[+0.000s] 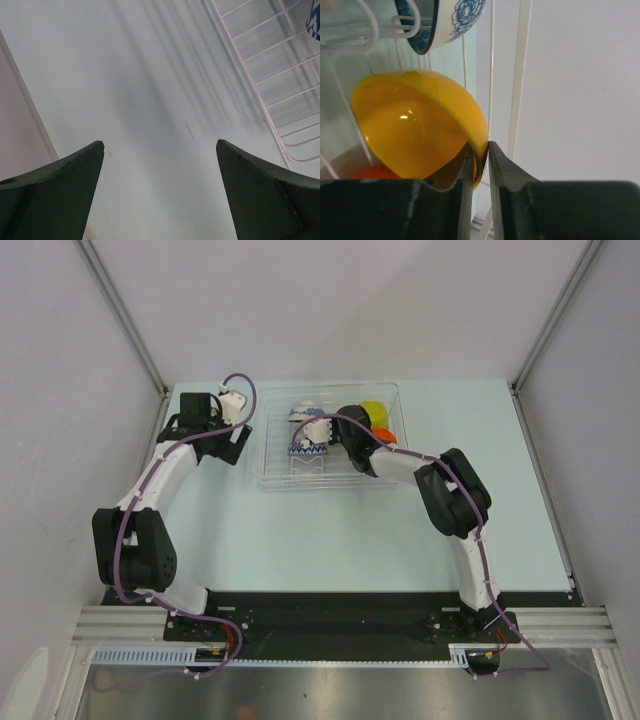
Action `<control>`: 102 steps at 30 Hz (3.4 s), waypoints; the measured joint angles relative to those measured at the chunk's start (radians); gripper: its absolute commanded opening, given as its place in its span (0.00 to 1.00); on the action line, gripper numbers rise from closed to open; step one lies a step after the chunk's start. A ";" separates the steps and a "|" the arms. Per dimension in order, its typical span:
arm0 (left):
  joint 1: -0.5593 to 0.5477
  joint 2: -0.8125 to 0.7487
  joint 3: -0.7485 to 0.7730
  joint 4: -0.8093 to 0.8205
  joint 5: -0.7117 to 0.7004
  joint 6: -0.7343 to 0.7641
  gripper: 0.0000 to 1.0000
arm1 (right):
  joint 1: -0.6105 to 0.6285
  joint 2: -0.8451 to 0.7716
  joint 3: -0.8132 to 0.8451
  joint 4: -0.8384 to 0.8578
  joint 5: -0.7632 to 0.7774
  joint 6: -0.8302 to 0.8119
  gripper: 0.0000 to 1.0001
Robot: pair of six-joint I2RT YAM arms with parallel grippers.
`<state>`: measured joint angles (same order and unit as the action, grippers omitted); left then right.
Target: Load the bowls into the dish rack
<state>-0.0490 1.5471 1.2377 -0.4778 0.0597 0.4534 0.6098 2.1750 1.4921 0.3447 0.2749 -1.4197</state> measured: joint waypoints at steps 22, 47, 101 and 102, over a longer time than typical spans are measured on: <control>0.000 0.000 0.000 0.000 0.000 0.000 1.00 | 0.011 -0.051 0.167 -0.525 -0.121 0.123 0.48; 0.000 -0.001 0.000 -0.007 0.000 0.001 1.00 | 0.001 0.054 0.533 -1.254 -0.243 0.221 0.49; 0.000 -0.010 -0.006 -0.007 0.001 0.001 1.00 | -0.216 0.141 0.587 -1.072 -0.182 0.406 0.44; 0.000 -0.010 -0.008 -0.007 0.002 0.001 1.00 | -0.217 0.141 0.587 -1.077 -0.187 0.402 0.44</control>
<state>-0.0490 1.5372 1.2301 -0.4847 0.0616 0.4541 0.3923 2.3157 2.0792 -0.7326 0.0879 -1.0176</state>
